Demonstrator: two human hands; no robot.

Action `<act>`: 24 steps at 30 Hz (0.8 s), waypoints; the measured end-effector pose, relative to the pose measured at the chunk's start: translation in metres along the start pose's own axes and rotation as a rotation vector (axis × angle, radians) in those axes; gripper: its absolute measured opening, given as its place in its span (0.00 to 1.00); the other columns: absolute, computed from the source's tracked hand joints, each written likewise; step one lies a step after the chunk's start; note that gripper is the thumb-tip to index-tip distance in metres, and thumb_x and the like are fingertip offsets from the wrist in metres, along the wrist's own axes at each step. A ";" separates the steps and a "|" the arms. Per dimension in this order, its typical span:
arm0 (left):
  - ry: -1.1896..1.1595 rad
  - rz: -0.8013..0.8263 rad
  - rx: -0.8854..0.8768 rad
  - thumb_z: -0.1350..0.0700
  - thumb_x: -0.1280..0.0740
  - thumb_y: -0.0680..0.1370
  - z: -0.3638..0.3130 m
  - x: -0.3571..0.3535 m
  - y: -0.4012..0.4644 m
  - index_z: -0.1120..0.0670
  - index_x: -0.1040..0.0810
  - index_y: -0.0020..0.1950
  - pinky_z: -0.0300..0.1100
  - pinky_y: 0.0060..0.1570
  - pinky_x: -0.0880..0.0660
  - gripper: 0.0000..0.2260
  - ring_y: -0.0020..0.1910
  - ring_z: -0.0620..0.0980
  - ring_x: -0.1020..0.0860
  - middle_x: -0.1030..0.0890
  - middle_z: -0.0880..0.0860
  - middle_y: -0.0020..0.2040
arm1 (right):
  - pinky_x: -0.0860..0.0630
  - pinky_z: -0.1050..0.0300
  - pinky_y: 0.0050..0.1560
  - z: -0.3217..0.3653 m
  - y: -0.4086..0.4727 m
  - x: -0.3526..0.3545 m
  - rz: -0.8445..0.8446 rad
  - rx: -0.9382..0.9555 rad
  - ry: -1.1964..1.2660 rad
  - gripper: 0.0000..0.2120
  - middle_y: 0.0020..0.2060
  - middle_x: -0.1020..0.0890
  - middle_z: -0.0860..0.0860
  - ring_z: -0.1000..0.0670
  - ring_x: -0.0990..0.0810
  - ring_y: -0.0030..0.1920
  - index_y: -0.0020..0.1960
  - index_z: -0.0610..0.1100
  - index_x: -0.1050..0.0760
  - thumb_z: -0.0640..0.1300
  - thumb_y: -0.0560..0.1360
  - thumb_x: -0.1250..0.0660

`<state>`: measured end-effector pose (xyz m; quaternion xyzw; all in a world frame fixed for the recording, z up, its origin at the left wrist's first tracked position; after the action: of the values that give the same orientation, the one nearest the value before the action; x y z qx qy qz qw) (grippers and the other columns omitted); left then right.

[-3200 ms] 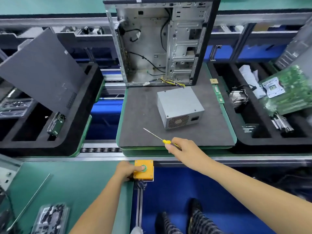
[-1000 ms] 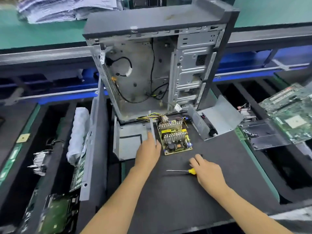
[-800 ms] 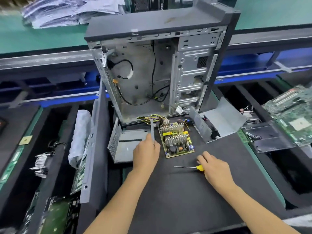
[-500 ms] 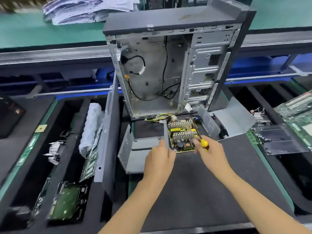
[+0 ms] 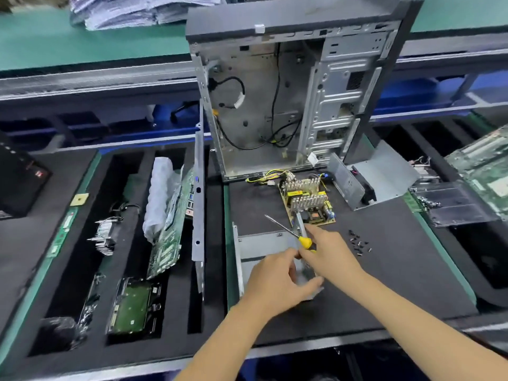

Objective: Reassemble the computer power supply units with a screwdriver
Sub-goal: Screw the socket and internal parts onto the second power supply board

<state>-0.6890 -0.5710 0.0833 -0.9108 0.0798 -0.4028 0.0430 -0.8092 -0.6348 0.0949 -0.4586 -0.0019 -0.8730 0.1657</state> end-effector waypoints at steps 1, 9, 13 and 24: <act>0.025 0.020 -0.016 0.33 0.41 0.66 0.001 0.000 -0.005 0.45 0.26 0.52 0.41 0.37 0.31 0.22 0.38 0.43 0.26 0.24 0.43 0.37 | 0.25 0.50 0.35 -0.002 -0.011 -0.003 -0.027 -0.036 0.046 0.14 0.34 0.21 0.49 0.47 0.23 0.35 0.58 0.46 0.26 0.44 0.73 0.33; 0.006 0.038 0.026 0.58 0.43 0.80 0.036 0.012 -0.011 0.53 0.25 0.52 0.47 0.43 0.27 0.08 0.40 0.52 0.26 0.25 0.48 0.39 | 0.32 0.63 0.20 -0.017 -0.072 -0.011 -0.226 -0.320 0.404 0.40 0.26 0.23 0.48 0.52 0.27 0.19 0.77 0.55 0.56 0.40 0.75 0.35; 0.095 0.110 -0.011 0.62 0.44 0.82 0.043 0.007 -0.001 0.59 0.25 0.59 0.47 0.55 0.27 0.11 0.52 0.52 0.25 0.23 0.54 0.54 | 0.30 0.60 0.22 -0.019 -0.082 -0.008 -0.232 -0.336 0.360 0.20 0.27 0.22 0.49 0.54 0.27 0.20 0.66 0.52 0.37 0.49 0.77 0.36; 0.332 -0.257 0.298 0.37 0.43 0.79 0.063 0.025 -0.008 0.52 0.30 0.32 0.44 0.36 0.29 0.23 0.34 0.56 0.26 0.25 0.49 0.30 | 0.27 0.56 0.33 -0.046 -0.046 0.023 0.183 -0.163 0.065 0.23 0.20 0.28 0.50 0.52 0.28 0.24 0.27 0.44 0.34 0.53 0.77 0.36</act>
<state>-0.6248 -0.5665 0.0610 -0.8185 -0.0907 -0.5562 0.1115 -0.8713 -0.6055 0.0936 -0.4403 0.1164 -0.8659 0.2070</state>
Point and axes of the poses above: each hand's wrist, its own y-axis towards the middle knuckle, its own x-axis out of the back of the hand, z = x × y, the point moved 4 cm from there along y, towards the middle knuckle
